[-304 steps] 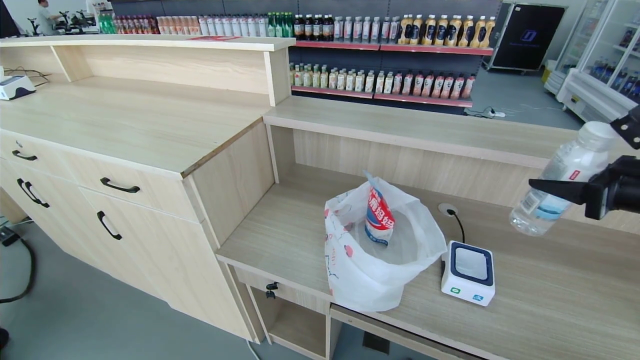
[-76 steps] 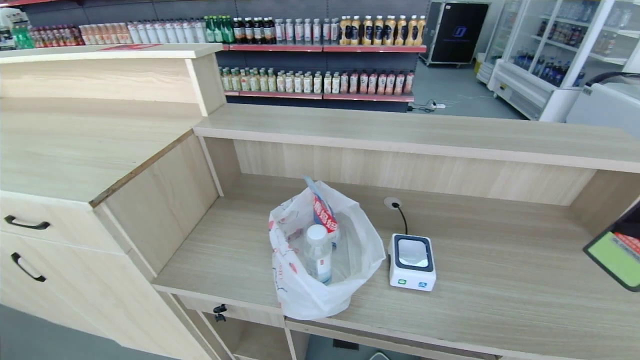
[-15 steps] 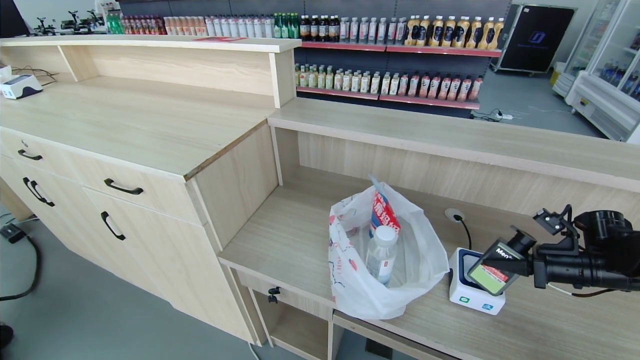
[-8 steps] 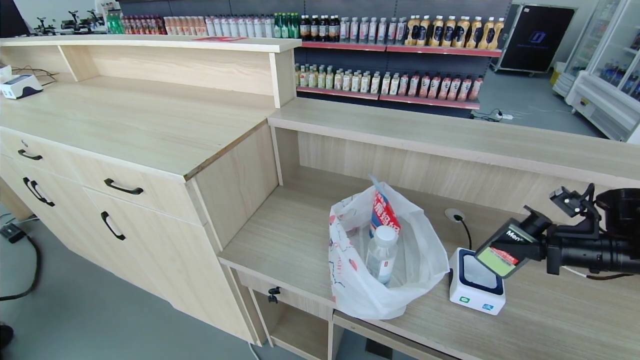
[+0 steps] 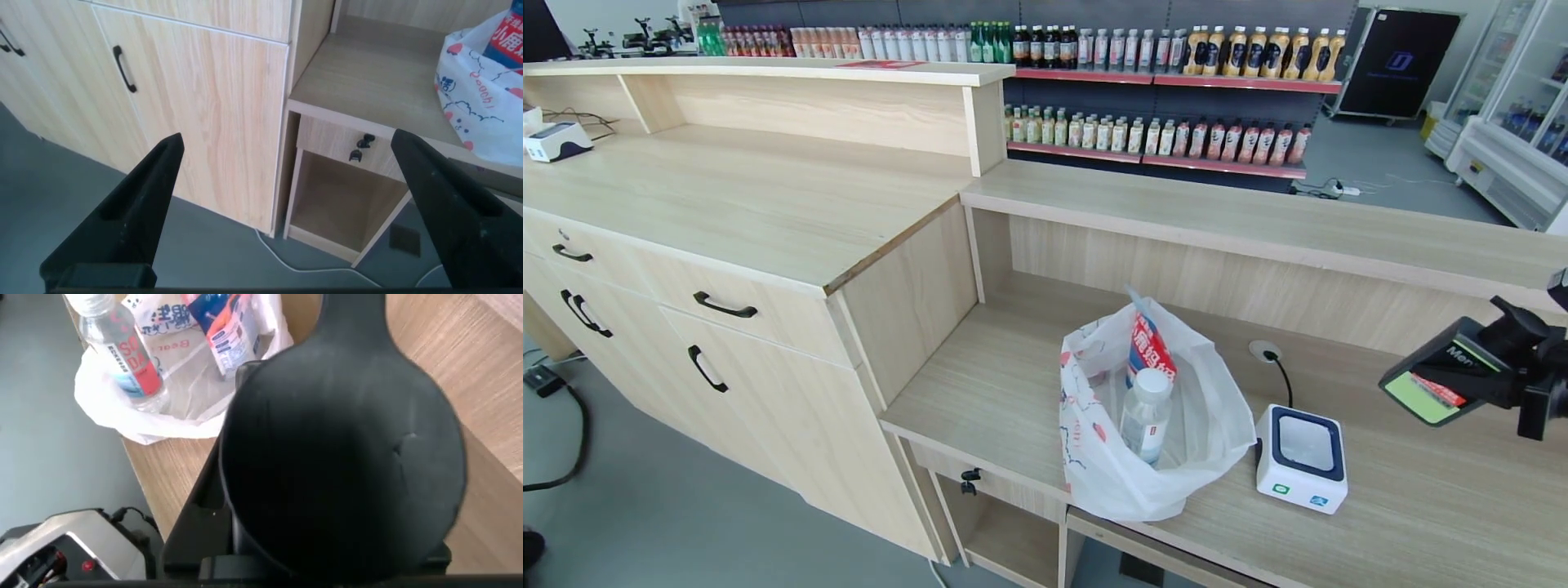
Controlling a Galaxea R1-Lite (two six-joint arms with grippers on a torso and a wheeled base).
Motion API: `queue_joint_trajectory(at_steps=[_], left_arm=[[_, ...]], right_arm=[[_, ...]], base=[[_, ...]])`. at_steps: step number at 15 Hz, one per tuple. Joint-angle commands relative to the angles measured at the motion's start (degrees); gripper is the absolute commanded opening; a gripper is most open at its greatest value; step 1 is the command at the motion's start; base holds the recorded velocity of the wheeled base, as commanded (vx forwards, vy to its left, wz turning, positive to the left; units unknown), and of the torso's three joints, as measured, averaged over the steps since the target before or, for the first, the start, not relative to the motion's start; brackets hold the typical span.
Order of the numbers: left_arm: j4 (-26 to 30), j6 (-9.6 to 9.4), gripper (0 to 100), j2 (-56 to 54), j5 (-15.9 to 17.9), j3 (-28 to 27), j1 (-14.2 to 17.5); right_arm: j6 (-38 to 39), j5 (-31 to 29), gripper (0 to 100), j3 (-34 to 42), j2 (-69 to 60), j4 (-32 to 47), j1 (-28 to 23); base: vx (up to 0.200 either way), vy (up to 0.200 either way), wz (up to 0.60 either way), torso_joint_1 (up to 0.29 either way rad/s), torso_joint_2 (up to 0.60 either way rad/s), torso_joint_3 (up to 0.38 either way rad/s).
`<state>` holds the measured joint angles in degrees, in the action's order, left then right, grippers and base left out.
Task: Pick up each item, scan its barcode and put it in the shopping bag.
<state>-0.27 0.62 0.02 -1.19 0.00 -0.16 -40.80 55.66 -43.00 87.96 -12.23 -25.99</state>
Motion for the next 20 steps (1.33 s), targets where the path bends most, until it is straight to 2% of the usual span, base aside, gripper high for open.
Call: queue_joint_trajectory(at_steps=[1,3,5,8,10,14,20], left_arm=[[0.0,-0.01,100,0.0,0.0,0.0,0.0],[0.0,-0.01,100,0.0,0.0,0.0,0.0],[0.0,-0.01,100,0.0,0.0,0.0,0.0],[-0.1,0.08,100,0.0,0.0,0.0,0.0],[-0.1,-0.01,100,0.0,0.0,0.0,0.0],[0.0,-0.01,100,0.0,0.0,0.0,0.0],[0.0,-0.01,100,0.0,0.0,0.0,0.0]], right_arm=[[-0.2,-1.2,0,-0.3,-1.6,0.0,0.3],[2.4,-1.8,0,-0.2,-0.8,0.4,3.5],[2.7,-1.7,0,0.0,1.7,0.4,6.3],[-4.0,-1.6,0,1.2,8.5,0.3,10.7],[-10.6,-1.3,0,1.7,13.5,0.0,11.2],[-20.6,3.5,0,1.3,20.4,0.0,11.3],[-22.5,5.9,0,-3.3,26.3,-0.2,11.9]], base=[[0.000,0.000,0.60,0.002,-0.01,-0.002],[0.000,0.000,0.60,-0.002,0.00,0.000],[0.000,0.000,0.00,0.000,0.00,0.000],[0.000,0.000,0.00,0.000,0.00,0.000],[0.000,0.000,0.00,0.000,0.00,0.000],[0.000,0.000,0.00,0.000,0.00,0.000],[0.000,0.000,0.00,0.000,0.00,0.000]])
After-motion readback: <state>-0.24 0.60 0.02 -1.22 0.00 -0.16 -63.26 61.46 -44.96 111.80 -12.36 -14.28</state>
